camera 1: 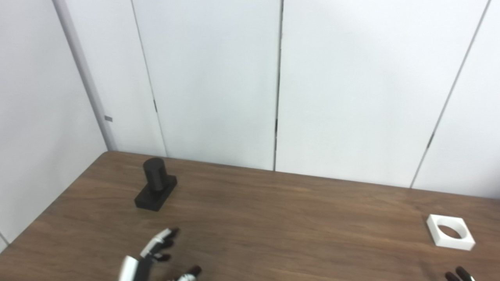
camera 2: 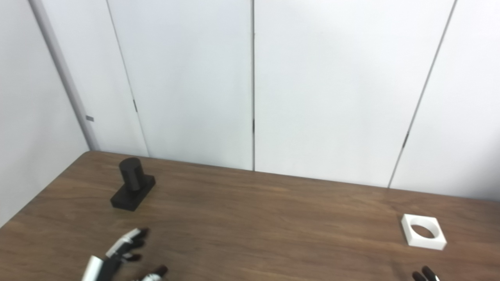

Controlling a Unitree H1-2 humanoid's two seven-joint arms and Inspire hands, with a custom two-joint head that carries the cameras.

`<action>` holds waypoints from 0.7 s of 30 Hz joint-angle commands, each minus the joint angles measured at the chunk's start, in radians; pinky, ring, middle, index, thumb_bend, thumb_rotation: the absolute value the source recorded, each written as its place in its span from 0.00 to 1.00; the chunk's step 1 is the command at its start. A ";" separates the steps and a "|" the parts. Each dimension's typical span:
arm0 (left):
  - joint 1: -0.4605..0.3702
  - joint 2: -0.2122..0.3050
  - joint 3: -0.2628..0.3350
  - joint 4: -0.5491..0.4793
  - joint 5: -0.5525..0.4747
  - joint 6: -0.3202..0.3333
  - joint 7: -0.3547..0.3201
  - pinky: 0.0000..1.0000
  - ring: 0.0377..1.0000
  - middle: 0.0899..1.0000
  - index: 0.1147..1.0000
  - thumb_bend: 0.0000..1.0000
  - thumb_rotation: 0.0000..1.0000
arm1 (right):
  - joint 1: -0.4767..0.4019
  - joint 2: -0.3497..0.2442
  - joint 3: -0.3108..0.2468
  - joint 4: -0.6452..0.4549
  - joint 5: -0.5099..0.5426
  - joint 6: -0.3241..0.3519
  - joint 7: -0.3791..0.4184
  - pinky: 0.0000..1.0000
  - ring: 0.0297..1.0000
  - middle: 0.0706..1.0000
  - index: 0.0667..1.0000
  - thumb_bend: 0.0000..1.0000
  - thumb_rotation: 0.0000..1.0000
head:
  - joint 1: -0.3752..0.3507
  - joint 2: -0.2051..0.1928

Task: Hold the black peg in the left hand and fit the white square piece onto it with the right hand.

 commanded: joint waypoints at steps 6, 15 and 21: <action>-0.182 0.014 0.043 -0.039 0.192 0.196 0.028 0.70 0.82 0.86 0.85 0.88 0.37 | 0.026 0.008 -0.013 -0.013 0.008 0.011 0.000 0.93 0.93 0.91 0.92 0.70 1.00 | 0.076 0.027; -0.325 0.017 0.050 0.075 0.289 0.287 0.050 0.76 0.87 0.90 0.88 0.88 0.46 | 0.023 -0.006 -0.032 -0.036 0.060 0.060 0.006 0.99 0.95 0.90 0.90 0.73 0.98 | 0.162 0.064; -0.384 0.048 0.031 0.157 0.390 0.314 0.080 0.78 0.88 0.89 0.88 0.89 0.47 | 0.023 -0.006 -0.039 -0.051 0.068 0.088 0.006 0.98 0.95 0.89 0.91 0.77 0.96 | 0.187 0.073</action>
